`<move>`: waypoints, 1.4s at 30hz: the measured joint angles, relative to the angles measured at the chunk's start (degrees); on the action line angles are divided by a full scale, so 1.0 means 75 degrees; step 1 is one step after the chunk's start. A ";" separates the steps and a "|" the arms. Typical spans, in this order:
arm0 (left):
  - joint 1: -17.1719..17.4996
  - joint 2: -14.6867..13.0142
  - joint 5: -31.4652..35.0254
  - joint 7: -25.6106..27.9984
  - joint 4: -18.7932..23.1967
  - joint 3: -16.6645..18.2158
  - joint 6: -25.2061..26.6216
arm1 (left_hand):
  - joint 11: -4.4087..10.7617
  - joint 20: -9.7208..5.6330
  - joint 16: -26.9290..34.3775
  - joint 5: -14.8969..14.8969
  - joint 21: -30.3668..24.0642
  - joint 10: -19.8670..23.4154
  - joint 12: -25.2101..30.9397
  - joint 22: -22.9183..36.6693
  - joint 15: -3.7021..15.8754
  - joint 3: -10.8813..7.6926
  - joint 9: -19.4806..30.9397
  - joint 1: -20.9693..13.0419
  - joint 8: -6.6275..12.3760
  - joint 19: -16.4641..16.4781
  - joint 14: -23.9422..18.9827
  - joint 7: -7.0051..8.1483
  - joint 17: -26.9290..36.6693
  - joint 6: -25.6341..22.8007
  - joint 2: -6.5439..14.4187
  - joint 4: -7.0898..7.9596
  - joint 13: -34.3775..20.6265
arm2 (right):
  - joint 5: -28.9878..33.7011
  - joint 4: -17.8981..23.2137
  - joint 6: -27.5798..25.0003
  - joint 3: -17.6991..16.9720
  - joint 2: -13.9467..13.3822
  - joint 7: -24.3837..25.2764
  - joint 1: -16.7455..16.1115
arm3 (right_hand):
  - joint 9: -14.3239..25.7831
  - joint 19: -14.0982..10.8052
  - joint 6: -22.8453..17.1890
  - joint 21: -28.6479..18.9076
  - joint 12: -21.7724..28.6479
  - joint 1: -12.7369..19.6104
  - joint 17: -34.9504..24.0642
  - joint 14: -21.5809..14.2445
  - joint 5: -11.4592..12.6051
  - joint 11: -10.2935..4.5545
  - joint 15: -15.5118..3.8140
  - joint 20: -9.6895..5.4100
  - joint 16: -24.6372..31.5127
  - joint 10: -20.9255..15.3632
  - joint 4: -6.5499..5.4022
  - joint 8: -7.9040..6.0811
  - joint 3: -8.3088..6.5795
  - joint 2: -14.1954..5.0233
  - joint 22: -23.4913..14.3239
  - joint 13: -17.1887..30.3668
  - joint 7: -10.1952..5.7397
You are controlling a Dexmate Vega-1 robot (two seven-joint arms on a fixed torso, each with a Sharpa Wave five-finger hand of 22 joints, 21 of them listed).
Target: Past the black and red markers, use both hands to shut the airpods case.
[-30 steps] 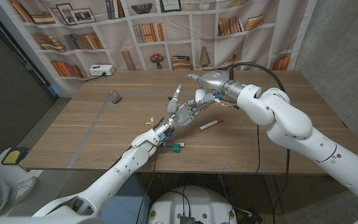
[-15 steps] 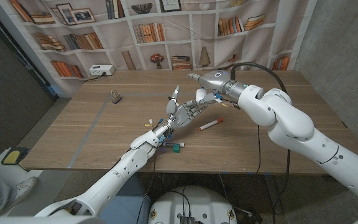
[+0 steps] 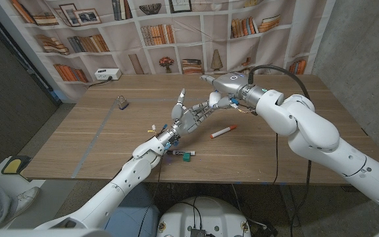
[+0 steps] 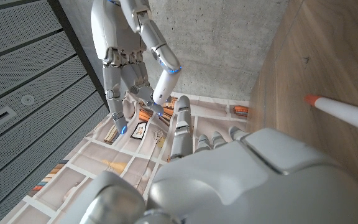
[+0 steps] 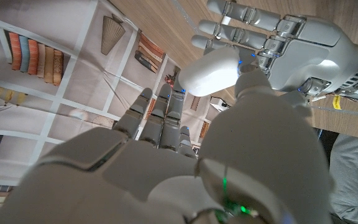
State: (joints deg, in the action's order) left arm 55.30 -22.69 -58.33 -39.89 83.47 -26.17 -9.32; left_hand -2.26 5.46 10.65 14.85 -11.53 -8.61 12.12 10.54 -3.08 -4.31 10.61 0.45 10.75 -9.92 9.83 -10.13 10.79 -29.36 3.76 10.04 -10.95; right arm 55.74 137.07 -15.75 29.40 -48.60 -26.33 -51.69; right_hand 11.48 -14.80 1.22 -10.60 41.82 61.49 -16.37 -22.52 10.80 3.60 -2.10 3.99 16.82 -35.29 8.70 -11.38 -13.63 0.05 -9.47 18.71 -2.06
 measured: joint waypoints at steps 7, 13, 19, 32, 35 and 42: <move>0.0194 -0.0173 0.0029 0.0501 0.0282 0.0142 -0.0162 | 0.0001 0.0011 0.0000 0.0000 0.0000 0.0000 0.0000 0.0000 0.0000 0.0009 0.0000 0.0000 0.0000 0.0012 0.0000 0.0000 0.0000 0.0000 0.0000 -0.0010 0.0000 | -0.0008 0.0142 -0.0129 -0.0219 -0.0112 0.0035 -0.0209 | 0.0000 0.0000 0.0000 0.0000 0.0061 0.0030 0.0000 0.0000 -0.0001 -0.0010 0.0000 0.0000 0.0000 0.0011 0.0008 0.0000 0.0008 0.0030 0.0000 0.0002 0.0000; 0.0314 -0.0266 -0.0073 0.0646 0.0438 0.0258 -0.0273 | 0.0001 0.0011 0.0000 0.0000 0.0000 0.0000 0.0001 0.0000 0.0000 0.0072 0.0001 0.0000 0.0000 0.0011 0.0001 0.0055 0.0000 -0.0057 0.0000 -0.0009 0.0000 | -0.0075 0.0178 -0.0237 -0.0359 -0.0199 0.0076 -0.0359 | 0.0000 0.0000 0.0000 0.0000 0.0061 0.0031 0.0001 0.0000 -0.0002 -0.0011 0.0001 0.0000 0.0000 0.0011 0.0008 0.0000 0.0008 0.0030 0.0000 0.0007 0.0001; 0.0463 -0.0344 -0.0135 0.0743 0.0629 0.0407 -0.0372 | 0.0044 0.0011 0.0031 0.0000 -0.0019 0.0043 0.0001 0.0000 0.0000 0.0072 0.0001 0.0000 0.0000 0.0011 0.0000 0.0055 0.0000 -0.0057 0.0000 -0.0009 0.0000 | -0.0129 0.0200 -0.0373 -0.0424 -0.0259 0.0106 -0.0452 | 0.0000 0.0000 0.0000 0.0000 0.0061 0.0040 0.0001 -0.0001 -0.0008 -0.0012 0.0001 0.0000 0.0000 0.0012 0.0008 0.0000 0.0009 0.0039 0.0000 0.0007 0.0000; 0.0815 -0.0453 -0.0163 0.1146 0.1044 0.0755 -0.0892 | 0.0070 -0.0130 0.0059 0.0029 -0.0088 0.0321 0.0082 0.0000 0.0001 0.0146 0.0001 -0.0072 0.0043 0.0011 0.0000 0.0081 -0.0018 -0.0221 0.0071 -0.0040 0.0000 | -0.0404 0.0240 -0.0716 -0.0611 -0.0391 0.0223 -0.0749 | 0.0000 0.0000 0.0001 0.0000 0.0058 0.0077 0.0001 -0.0030 0.0005 -0.0013 -0.0009 0.0000 0.0000 0.0013 -0.0023 0.0000 0.0040 0.0034 0.0000 -0.0036 0.0001; 0.0890 -0.0477 -0.0007 0.1380 0.1140 0.0811 -0.1247 | 0.0070 -0.0130 0.0061 0.0029 -0.0089 0.0345 0.0142 -0.0003 0.0001 0.0160 0.0001 -0.0072 0.0043 0.0011 0.0000 0.0122 -0.0018 -0.0263 0.0071 -0.0053 0.0000 | -0.0525 0.0235 -0.0784 -0.0748 -0.0510 0.0278 -0.0879 | 0.0000 0.0000 -0.0029 0.0000 0.0056 0.0085 0.0002 -0.0060 0.0005 -0.0013 -0.0027 0.0000 0.0000 0.0013 -0.0023 0.0000 0.0040 0.0024 0.0000 -0.0036 0.0030; 0.1006 -0.0535 0.0220 0.1569 0.1271 0.0874 -0.1592 | 0.0083 -0.0213 0.0118 0.0029 -0.0088 0.0441 0.0142 -0.0022 0.0001 0.0168 0.0001 -0.0102 0.0043 0.0012 0.0000 0.0236 -0.0017 -0.0148 0.0102 -0.0062 0.0000 | -0.0749 0.0280 -0.0894 -0.0887 -0.0665 0.0393 -0.0992 | 0.0000 0.0000 -0.0028 0.0000 0.0105 0.0078 -0.0037 -0.0072 0.0000 -0.0009 -0.0017 0.0000 0.0000 0.0009 -0.0023 0.0000 0.0040 0.0017 0.0000 -0.0035 0.0030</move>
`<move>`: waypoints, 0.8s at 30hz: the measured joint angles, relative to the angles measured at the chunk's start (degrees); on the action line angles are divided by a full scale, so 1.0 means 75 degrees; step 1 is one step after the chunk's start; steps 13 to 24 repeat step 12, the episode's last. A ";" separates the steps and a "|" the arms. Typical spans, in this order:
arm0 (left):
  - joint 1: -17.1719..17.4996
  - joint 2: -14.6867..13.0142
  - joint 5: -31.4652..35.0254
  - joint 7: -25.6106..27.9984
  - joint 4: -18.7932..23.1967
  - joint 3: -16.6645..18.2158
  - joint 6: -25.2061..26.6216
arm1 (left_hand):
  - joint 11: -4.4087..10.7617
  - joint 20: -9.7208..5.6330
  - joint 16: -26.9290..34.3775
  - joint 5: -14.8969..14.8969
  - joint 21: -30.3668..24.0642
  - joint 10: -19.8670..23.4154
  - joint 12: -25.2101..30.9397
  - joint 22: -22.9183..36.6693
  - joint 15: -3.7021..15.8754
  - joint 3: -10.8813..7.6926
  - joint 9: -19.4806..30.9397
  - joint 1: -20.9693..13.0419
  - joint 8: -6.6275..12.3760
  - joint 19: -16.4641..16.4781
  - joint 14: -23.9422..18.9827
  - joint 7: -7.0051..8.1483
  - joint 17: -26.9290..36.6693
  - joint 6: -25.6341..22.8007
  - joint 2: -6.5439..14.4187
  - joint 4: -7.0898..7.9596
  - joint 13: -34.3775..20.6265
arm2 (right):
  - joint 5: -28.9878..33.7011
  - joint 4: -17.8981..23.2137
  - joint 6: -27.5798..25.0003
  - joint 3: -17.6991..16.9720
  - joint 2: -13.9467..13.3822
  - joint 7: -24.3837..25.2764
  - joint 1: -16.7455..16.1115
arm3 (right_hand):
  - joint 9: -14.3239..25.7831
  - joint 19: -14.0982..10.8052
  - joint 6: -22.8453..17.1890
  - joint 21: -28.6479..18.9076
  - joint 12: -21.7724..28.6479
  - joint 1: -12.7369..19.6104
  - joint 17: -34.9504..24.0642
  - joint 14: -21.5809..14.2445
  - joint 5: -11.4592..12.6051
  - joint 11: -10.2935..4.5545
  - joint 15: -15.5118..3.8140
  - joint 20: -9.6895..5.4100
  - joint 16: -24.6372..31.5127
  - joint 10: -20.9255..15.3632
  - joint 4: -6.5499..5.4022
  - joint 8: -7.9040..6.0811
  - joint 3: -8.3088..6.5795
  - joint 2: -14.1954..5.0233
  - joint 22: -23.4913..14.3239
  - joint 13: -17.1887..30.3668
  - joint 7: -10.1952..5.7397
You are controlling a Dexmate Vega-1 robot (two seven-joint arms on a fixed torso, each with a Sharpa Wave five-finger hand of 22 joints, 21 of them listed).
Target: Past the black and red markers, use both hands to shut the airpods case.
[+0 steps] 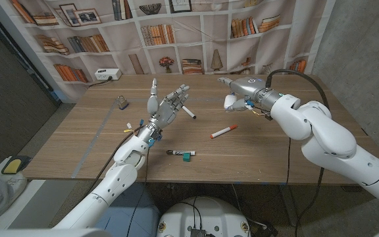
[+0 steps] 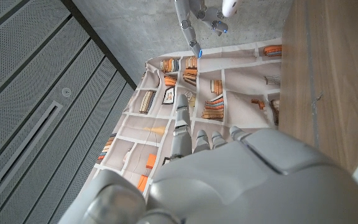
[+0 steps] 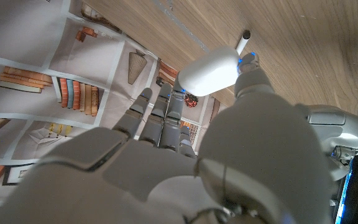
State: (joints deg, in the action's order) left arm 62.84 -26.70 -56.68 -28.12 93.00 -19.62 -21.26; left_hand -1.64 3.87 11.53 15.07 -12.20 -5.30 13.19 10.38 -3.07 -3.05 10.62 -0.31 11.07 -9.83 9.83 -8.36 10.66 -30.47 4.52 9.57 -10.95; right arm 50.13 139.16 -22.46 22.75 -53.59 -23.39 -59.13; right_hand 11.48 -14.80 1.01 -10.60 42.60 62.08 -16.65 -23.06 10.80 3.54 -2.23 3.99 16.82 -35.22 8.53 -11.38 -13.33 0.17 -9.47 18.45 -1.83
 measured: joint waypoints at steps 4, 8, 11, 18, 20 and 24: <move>0.0103 -0.0051 0.0216 0.0182 0.0098 0.0034 -0.0286 | -0.0003 0.0000 0.0000 0.0000 0.0000 0.0003 0.0000 0.0000 0.0000 0.0032 0.0000 0.0000 -0.0068 0.0000 0.0000 0.0284 0.0000 0.0285 0.0000 -0.0032 0.0000 | -0.0129 0.0046 -0.0035 -0.0081 -0.0113 0.0092 -0.0060 | 0.0000 0.0000 0.0000 0.0000 0.0001 -0.0001 0.0001 0.0000 -0.0001 0.0000 0.0001 0.0000 0.0000 0.0000 0.0000 0.0000 0.0000 -0.0002 0.0000 0.0001 0.0000; 0.0207 -0.0126 0.0426 0.0374 0.0204 0.0070 -0.0528 | -0.0026 0.0001 0.0000 0.0000 0.0000 0.0026 0.0000 0.0000 0.0000 0.0057 0.0000 0.0000 -0.0068 0.0000 0.0000 0.0420 0.0000 0.0420 0.0000 -0.0057 0.0000 | -0.0219 0.0064 -0.0047 -0.0110 -0.0195 0.0166 -0.0083 | 0.0000 0.0000 -0.0003 0.0000 0.0001 -0.0010 0.0001 0.0000 -0.0002 -0.0001 0.0001 0.0000 0.0000 0.0001 0.0000 0.0000 0.0000 -0.0009 0.0000 0.0003 -0.0004; 0.0268 -0.0200 0.0571 0.0492 0.0269 0.0106 -0.0665 | -0.0026 0.0001 0.0000 0.0000 0.0000 0.0026 0.0000 0.0001 0.0002 0.0063 0.0000 0.0000 -0.0068 0.0000 0.0002 0.0421 0.0000 0.0421 0.0000 -0.0063 0.0000 | -0.0302 0.0064 -0.0050 -0.0115 -0.0235 0.0228 -0.0085 | 0.0000 0.0000 -0.0027 0.0000 0.0001 -0.0010 0.0001 0.0000 -0.0002 -0.0001 0.0002 0.0000 0.0000 0.0002 0.0020 0.0000 0.0022 -0.0010 0.0000 0.0006 -0.0028; 0.0287 -0.0224 0.0571 0.0492 0.0288 0.0115 -0.0665 | -0.0026 0.0001 0.0000 0.0000 0.0000 0.0026 0.0000 0.0001 0.0030 0.0063 0.0000 0.0000 -0.0068 0.0000 0.0030 0.0420 0.0001 0.0421 0.0000 -0.0063 0.0000 | -0.0336 0.0060 -0.0050 -0.0115 -0.0274 0.0244 -0.0085 | 0.0000 0.0000 -0.0027 0.0000 0.0001 -0.0009 0.0001 0.0000 -0.0002 -0.0001 0.0002 0.0000 0.0000 0.0002 0.0020 0.0000 0.0022 -0.0009 0.0000 0.0007 -0.0027; 0.0287 -0.0224 0.0571 0.0492 0.0288 0.0115 -0.0665 | -0.0026 0.0001 0.0000 0.0000 0.0000 0.0026 0.0000 0.0001 0.0030 0.0063 0.0000 0.0000 -0.0068 0.0000 0.0030 0.0420 0.0001 0.0421 0.0000 -0.0063 0.0000 | -0.0336 0.0060 -0.0050 -0.0115 -0.0274 0.0244 -0.0085 | 0.0000 0.0000 -0.0027 0.0000 0.0001 -0.0009 0.0001 0.0000 -0.0002 -0.0001 0.0002 0.0000 0.0000 0.0002 0.0020 0.0000 0.0022 -0.0009 0.0000 0.0007 -0.0027; 0.0287 -0.0224 0.0571 0.0492 0.0288 0.0115 -0.0665 | -0.0026 0.0001 0.0000 0.0000 0.0000 0.0026 0.0000 0.0001 0.0030 0.0063 0.0000 0.0000 -0.0068 0.0000 0.0030 0.0420 0.0001 0.0421 0.0000 -0.0063 0.0000 | -0.0336 0.0060 -0.0050 -0.0115 -0.0274 0.0244 -0.0085 | 0.0000 0.0000 -0.0027 0.0000 0.0001 -0.0009 0.0001 0.0000 -0.0002 -0.0001 0.0002 0.0000 0.0000 0.0002 0.0020 0.0000 0.0022 -0.0009 0.0000 0.0007 -0.0027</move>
